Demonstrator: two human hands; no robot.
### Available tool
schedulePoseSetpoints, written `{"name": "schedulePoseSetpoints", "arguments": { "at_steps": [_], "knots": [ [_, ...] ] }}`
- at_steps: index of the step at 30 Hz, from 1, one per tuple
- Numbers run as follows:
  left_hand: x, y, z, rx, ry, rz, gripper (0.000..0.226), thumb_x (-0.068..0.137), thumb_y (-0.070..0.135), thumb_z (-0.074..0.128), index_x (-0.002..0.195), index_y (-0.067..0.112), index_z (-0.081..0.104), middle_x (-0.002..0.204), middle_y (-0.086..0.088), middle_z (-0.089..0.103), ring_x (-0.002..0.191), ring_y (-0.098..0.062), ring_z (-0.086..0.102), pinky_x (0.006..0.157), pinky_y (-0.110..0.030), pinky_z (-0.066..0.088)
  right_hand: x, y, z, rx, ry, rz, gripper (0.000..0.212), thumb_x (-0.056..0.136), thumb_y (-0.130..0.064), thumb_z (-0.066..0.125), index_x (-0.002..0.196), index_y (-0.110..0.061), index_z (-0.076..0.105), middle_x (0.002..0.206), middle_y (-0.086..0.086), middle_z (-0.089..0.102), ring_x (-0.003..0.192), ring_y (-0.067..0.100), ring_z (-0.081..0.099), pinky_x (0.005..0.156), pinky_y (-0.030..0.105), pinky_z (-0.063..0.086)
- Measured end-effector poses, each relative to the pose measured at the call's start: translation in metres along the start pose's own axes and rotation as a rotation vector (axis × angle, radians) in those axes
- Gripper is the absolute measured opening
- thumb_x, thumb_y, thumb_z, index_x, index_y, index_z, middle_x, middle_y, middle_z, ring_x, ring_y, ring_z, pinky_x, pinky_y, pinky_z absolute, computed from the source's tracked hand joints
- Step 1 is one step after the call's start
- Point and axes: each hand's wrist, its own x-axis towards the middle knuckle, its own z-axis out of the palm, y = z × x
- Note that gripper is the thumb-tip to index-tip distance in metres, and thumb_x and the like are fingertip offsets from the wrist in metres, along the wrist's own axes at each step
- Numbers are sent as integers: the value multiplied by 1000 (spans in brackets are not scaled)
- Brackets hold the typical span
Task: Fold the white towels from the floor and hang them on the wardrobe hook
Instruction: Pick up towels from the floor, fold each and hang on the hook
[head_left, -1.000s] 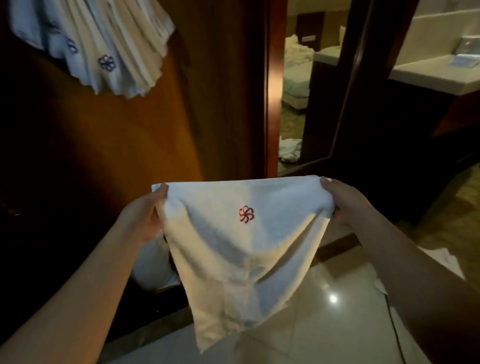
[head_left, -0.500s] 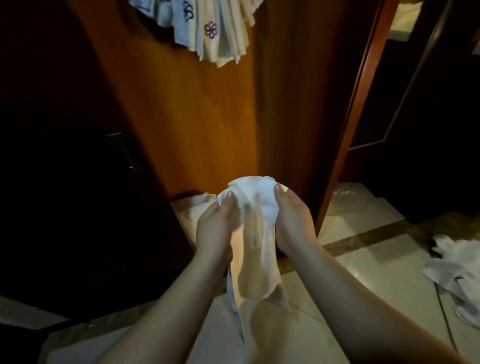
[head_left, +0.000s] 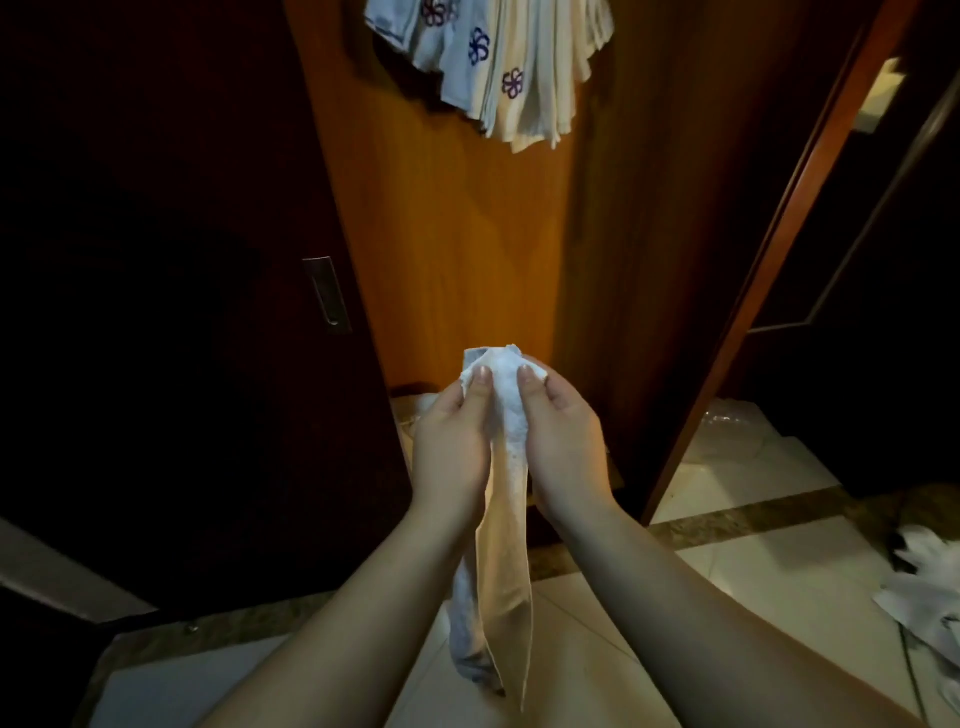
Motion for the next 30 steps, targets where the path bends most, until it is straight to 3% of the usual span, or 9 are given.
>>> {"name": "schedulePoseSetpoints", "arguments": {
  "at_steps": [7,11,13,16,18,21,25,28,30],
  "knots": [
    [4,-1,-5,-41,-316,-27,67,86,67,24,137,33,53,123,17,67,111,8,62,82,-8,50,0,-8,-4,-54,-145,-84,51,97,-60,43,144,-41,51,114,-29,65,106,-23,54,76,-4,40],
    [5,-3,-2,-7,-397,19,79,90,65,15,147,21,45,143,16,49,110,26,50,82,2,40,0,-13,-14,-69,-123,-89,19,95,-59,50,112,-67,53,102,-45,63,103,-23,56,76,-3,41],
    [7,-5,-4,-22,-410,7,83,88,73,19,142,22,54,148,13,49,113,21,52,83,0,43,4,-12,-19,-62,-86,-79,17,99,-56,49,111,-62,58,105,-36,67,105,-15,60,82,8,49],
    [17,-3,-14,-81,-380,-35,89,82,78,33,130,12,67,130,15,66,118,6,59,92,-17,51,16,-15,-30,-84,-76,-64,16,102,-50,47,106,-53,62,102,-22,73,95,-2,68,81,23,56],
    [29,2,-20,86,-239,92,62,90,65,43,120,20,73,127,12,68,122,-4,59,105,-36,48,26,-23,-41,-134,-97,-105,15,102,-49,49,103,-53,63,98,-29,71,88,-6,67,68,12,51],
    [51,12,-31,361,-92,300,32,90,42,64,122,37,63,133,10,58,122,-6,53,106,-41,46,39,-37,-57,-168,-160,-160,17,96,-62,51,101,-57,66,98,-33,70,87,-10,66,64,4,46],
    [74,31,-36,696,-288,321,49,82,47,74,125,50,51,135,12,46,135,-17,40,109,-41,40,56,-48,-74,-152,-242,-193,43,81,-79,56,108,-50,72,110,-16,74,100,6,71,82,23,56],
    [83,43,-40,1022,-417,293,30,85,48,72,111,44,58,117,11,49,123,-18,38,96,-32,33,68,-53,-88,-174,-270,-232,44,89,-73,55,113,-42,73,113,-8,74,105,16,70,93,43,55],
    [84,47,-45,1188,-466,323,22,88,46,70,102,29,65,111,8,50,115,-17,35,90,-32,28,71,-58,-101,-180,-226,-254,43,89,-74,53,111,-42,73,111,-11,74,102,12,71,88,38,56]
  ]
}}
